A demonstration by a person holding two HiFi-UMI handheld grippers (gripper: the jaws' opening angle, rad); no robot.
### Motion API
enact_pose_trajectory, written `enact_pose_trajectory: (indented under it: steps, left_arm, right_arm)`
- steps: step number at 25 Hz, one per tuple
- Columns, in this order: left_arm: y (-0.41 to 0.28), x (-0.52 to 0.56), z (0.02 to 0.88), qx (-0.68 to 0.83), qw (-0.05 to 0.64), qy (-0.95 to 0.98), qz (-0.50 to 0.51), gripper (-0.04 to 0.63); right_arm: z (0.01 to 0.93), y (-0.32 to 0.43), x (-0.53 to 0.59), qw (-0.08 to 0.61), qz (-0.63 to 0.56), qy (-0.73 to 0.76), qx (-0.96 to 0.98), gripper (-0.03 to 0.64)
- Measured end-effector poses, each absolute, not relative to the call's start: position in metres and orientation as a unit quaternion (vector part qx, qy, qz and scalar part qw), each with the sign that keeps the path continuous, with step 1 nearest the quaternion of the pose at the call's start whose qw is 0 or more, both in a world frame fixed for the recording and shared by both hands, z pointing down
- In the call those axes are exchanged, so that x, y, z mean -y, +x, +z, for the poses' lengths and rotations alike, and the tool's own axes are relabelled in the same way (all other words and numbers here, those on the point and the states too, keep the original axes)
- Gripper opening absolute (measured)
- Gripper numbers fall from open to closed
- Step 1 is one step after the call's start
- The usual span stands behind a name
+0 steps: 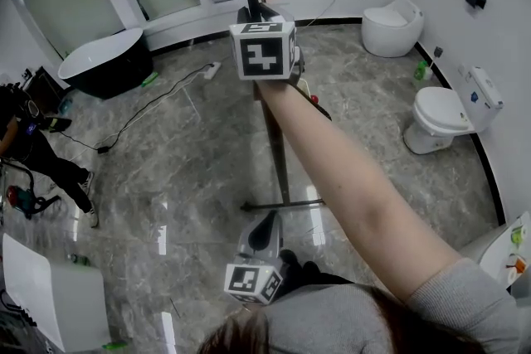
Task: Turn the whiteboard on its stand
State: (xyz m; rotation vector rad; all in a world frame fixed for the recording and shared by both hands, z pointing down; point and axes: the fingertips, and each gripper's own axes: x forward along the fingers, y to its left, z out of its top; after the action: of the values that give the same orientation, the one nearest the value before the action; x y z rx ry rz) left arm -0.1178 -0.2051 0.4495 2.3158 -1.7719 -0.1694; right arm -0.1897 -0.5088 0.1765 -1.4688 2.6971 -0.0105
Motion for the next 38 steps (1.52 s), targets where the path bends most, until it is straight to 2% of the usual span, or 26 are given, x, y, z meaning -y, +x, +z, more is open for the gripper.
enact_pose_trajectory:
  steps: [14,19,27,38]
  left_arm:
    - [-0.145,0.163,0.452,0.571,0.122,0.811,-0.047,0.002]
    - [-0.126,0.145,0.469,0.54,0.139,0.829,-0.044,0.002]
    - [-0.112,0.124,0.449,0.537,0.108,0.835,-0.048,0.002]
    - [-0.063,0.039,0.465,0.557,0.138,0.818,-0.049,0.002]
  right_arm:
    - [0.174,-0.165,0.463,0.038,-0.004,-0.472,-0.881,0.12]
    - [0.172,-0.149,0.441,0.043,-0.003,-0.471,-0.881,0.12]
    - [0.17,-0.127,0.409,0.043,-0.003,-0.472,-0.881,0.118]
    - [0.167,-0.099,0.358,0.045,-0.005,-0.468,-0.882,0.118]
